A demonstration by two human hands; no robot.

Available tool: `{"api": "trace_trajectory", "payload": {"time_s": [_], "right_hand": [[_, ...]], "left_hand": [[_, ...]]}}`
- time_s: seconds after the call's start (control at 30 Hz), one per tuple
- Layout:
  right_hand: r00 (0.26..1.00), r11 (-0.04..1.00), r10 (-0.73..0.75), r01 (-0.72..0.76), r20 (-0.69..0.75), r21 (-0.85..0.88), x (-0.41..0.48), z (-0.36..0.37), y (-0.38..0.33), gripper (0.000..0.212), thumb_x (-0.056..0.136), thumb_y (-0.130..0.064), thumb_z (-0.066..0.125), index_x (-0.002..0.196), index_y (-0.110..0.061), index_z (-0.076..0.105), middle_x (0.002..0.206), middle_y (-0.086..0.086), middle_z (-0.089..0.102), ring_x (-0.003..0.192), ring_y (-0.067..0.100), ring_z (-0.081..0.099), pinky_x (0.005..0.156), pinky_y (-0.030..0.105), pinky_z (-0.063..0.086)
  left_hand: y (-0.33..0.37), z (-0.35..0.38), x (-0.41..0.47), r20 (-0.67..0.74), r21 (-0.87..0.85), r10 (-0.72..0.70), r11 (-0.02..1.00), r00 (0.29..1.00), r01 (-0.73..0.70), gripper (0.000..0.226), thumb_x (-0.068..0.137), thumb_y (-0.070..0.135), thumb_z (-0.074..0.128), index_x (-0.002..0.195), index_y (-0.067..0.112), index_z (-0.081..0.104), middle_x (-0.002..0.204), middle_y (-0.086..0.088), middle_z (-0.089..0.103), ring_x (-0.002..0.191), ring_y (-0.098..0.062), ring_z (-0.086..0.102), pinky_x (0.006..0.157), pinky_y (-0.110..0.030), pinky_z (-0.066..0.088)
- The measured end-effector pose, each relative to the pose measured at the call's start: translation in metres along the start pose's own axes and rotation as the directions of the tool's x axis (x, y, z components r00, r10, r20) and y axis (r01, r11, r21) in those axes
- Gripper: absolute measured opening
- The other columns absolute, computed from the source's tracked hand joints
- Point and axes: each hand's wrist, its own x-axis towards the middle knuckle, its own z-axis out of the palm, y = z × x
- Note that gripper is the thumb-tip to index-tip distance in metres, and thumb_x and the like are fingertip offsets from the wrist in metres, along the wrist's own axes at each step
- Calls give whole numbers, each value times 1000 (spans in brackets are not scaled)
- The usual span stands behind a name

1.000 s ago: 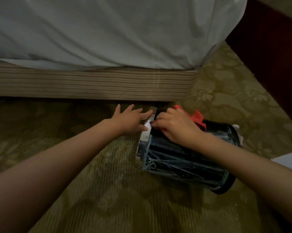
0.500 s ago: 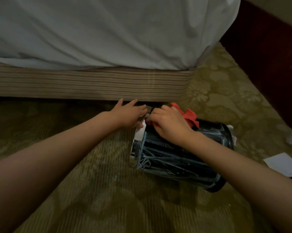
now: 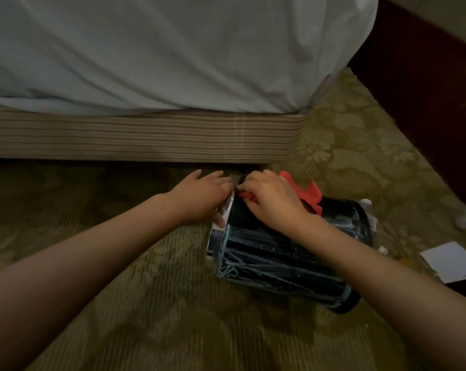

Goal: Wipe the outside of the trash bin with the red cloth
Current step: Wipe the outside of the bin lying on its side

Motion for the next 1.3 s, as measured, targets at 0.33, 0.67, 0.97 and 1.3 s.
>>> {"api": "trace_trajectory", "payload": {"time_s": [0.33,0.67,0.97,1.3], "right_hand": [[937,942,-323,331,134,-43,-35,-12,-19,27,80,-16,64,105,-21,70,107,-2,64,85,24,54,66,34,34],[955,953,-295,292,-33,-77,-33,-7,-9,25,73,-13,69,97,-15,73,94,3,68,75,26,58,66,40,46],[991,980,-135,133,-8,-145,-12,-7,6,30,85,-16,59,113,-24,66,108,-2,63,94,24,51,79,38,36],[907,900,-416,402,-61,-165,-52,-2,-7,27,70,-13,73,97,-16,74,95,1,69,73,24,60,66,35,46]], "left_hand": [[10,2,-13,132,43,-13,999,991,7,119,67,52,72,148,15,-7,157,0,-7,145,-18,-2,115,-46,4],[0,-2,-3,167,-16,-28,999,986,31,122,62,58,73,149,22,-4,158,5,-2,145,-16,2,113,-54,-1],[2,-3,2,165,-15,-38,999,986,41,116,66,54,73,149,21,-2,158,5,-1,144,-13,7,111,-56,-5],[5,-8,3,171,12,-51,999,984,49,116,64,54,74,149,21,2,158,3,5,144,-15,10,112,-55,-2]]}}
